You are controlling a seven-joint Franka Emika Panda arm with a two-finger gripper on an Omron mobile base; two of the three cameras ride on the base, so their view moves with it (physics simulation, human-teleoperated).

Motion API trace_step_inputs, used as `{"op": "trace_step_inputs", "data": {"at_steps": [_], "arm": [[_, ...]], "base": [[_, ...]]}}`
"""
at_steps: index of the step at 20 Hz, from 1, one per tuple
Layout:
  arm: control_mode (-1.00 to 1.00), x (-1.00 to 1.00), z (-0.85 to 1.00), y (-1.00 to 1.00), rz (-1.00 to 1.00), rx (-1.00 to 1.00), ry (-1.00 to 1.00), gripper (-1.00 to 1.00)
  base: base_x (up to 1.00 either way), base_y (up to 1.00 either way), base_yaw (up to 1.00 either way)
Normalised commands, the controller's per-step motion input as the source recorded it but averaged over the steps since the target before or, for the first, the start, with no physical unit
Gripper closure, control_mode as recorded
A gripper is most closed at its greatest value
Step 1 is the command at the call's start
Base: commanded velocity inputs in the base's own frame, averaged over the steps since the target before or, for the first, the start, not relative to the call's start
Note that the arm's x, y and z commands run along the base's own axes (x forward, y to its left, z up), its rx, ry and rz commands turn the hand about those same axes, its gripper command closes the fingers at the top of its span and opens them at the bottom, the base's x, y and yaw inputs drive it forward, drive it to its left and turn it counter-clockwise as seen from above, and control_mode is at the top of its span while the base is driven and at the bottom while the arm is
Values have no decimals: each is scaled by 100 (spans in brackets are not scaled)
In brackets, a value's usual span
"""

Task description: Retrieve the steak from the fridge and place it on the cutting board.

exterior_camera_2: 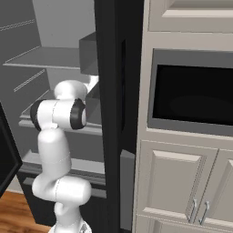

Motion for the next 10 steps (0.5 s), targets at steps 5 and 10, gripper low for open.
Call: {"op": "trace_step_inputs", "data": {"at_steps": [5,10], "arm": [[-100,-3,-27,1,16,0,12,-100],[-100,-22,-27,0,21,1,2,-100]], "base": [[0,0,0],[0,0,0]]}}
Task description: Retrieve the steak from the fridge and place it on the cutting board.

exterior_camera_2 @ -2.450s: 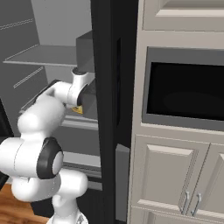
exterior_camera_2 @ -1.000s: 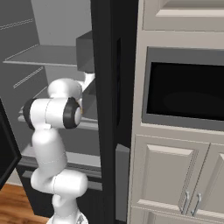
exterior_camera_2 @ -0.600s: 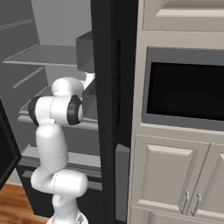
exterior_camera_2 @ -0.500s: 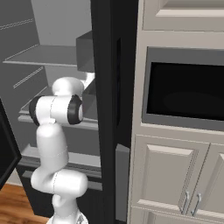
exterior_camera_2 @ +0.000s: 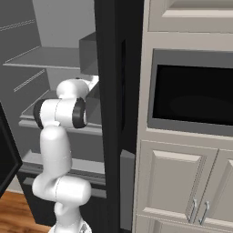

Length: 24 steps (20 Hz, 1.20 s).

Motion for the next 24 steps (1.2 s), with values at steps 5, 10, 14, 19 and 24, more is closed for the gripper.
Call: {"op": "trace_step_inputs", "data": {"at_steps": [5,10,14,19,24], "arm": [[-100,-4,-24,-2,21,1,-4,-100],[-100,20,-15,-2,15,-1,-19,-100],[-100,13,-3,-3,12,0,-7,-100],[-100,5,-20,0,3,0,19,-100],[-100,0,-15,3,4,0,16,100]], "base": [[0,0,0],[0,0,0],[0,0,0],[0,0,0],[0,0,0]]}}
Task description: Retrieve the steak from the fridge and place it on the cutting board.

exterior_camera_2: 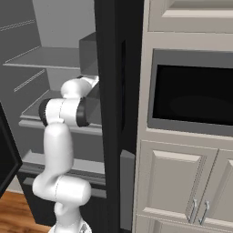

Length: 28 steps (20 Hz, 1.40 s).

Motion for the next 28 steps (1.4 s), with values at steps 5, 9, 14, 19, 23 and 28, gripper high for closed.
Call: {"op": "trace_step_inputs", "data": {"at_steps": [5,9,14,19,23,28], "arm": [[-100,-2,0,0,0,0,-1,100],[-100,-17,5,0,-11,0,-5,100],[-100,-19,-13,-1,-13,1,-3,100],[-100,-7,-16,0,-14,0,0,100],[-100,-4,0,0,-18,0,-1,100],[-100,-14,2,0,-22,0,-3,100]], "base": [[0,0,0],[0,0,0],[0,0,0],[0,0,0],[0,0,0],[0,0,0]]}}
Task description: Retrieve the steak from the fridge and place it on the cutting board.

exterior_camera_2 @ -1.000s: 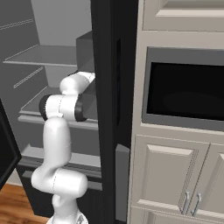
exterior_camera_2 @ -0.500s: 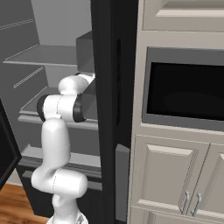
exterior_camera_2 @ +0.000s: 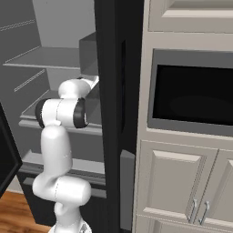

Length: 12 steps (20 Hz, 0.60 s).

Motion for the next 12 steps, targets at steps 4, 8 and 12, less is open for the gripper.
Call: {"op": "trace_step_inputs", "data": {"at_steps": [4,8,12], "arm": [[-100,-34,16,0,-23,0,-11,100],[-100,-29,7,0,-20,0,-11,100],[-100,-25,1,0,-3,0,-8,100]], "base": [[0,0,0],[0,0,0],[0,0,0]]}}
